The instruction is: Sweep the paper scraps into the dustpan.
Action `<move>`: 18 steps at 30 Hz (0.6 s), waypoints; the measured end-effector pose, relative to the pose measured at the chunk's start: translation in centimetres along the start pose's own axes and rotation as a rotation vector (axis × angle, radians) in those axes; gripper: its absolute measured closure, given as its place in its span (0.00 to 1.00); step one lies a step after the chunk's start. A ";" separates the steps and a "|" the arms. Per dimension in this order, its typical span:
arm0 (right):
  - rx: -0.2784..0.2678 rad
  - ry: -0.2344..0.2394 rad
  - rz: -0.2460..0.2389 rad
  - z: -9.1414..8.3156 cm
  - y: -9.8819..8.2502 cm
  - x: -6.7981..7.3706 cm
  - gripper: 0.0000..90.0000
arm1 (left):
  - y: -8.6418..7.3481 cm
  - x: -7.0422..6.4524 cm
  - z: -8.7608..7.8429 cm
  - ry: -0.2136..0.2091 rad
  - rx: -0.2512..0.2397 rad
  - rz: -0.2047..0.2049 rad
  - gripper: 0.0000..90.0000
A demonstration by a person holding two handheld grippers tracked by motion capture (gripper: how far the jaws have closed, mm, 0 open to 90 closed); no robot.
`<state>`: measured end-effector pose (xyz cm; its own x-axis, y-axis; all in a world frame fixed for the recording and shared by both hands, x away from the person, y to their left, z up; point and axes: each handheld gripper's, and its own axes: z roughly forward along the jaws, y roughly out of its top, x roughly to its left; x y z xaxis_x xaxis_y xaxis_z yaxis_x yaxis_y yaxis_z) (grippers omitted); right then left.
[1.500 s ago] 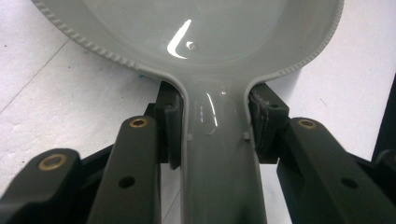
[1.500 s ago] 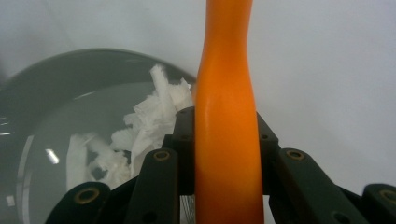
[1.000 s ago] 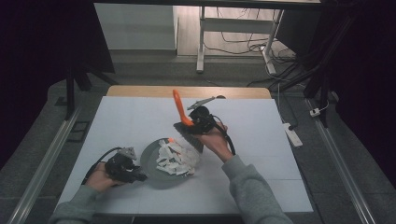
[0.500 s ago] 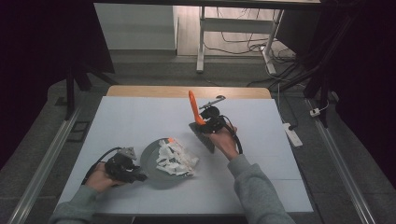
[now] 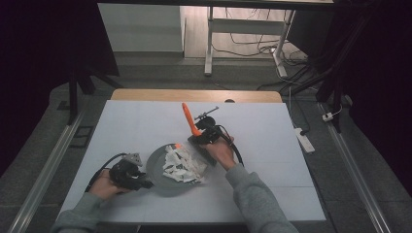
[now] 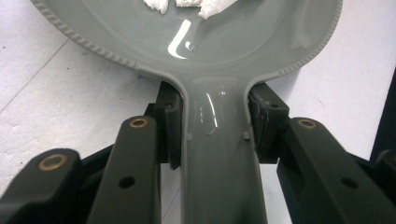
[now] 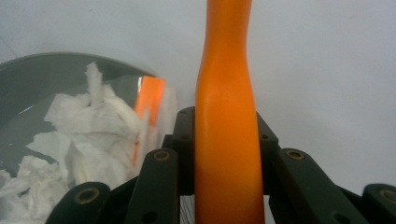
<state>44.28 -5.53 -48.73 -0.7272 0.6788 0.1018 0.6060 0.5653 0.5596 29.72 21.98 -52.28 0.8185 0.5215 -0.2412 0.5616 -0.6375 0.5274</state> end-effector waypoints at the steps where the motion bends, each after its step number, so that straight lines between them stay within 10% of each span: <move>1: 0.004 0.006 -0.005 0.2 0.0 0.3 0.78 | 0.0 0.0 0.0 0.000 0.000 0.000 0.68; 18: -0.023 0.152 -0.125 0.6 1.1 6.2 0.78 | 0.0 0.0 0.0 -0.001 0.002 0.001 0.68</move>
<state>40.67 -0.41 -47.96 -0.8376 0.5246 0.1526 0.5020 0.6288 0.5939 29.75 21.95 -52.31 0.8192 0.5204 -0.2411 0.5609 -0.6392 0.5261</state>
